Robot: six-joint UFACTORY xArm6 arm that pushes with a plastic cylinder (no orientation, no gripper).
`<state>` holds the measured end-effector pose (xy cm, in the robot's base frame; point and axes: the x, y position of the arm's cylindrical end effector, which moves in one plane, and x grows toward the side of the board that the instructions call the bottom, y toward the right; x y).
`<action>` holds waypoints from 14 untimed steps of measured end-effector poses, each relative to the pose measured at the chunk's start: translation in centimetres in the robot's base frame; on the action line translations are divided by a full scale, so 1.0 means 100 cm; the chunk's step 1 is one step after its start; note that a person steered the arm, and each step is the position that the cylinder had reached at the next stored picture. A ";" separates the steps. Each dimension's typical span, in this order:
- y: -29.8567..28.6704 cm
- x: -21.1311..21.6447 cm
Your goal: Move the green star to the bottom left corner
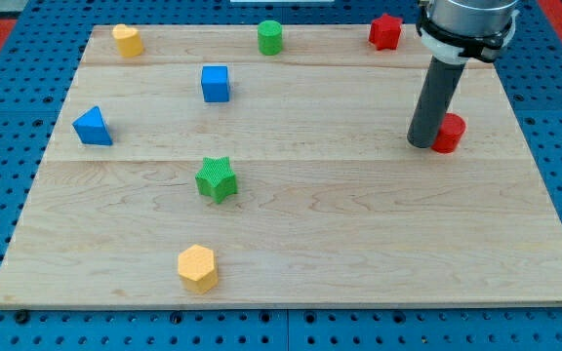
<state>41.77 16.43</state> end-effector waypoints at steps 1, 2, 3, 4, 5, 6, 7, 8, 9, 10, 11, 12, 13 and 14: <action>-0.055 -0.002; -0.140 -0.005; -0.201 -0.002; -0.218 0.011; -0.168 0.012; -0.104 0.025; -0.135 0.064; -0.235 0.068; -0.244 0.041; -0.254 0.028; -0.341 0.062; -0.380 0.065; -0.373 0.055; -0.382 0.054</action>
<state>47.12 -21.80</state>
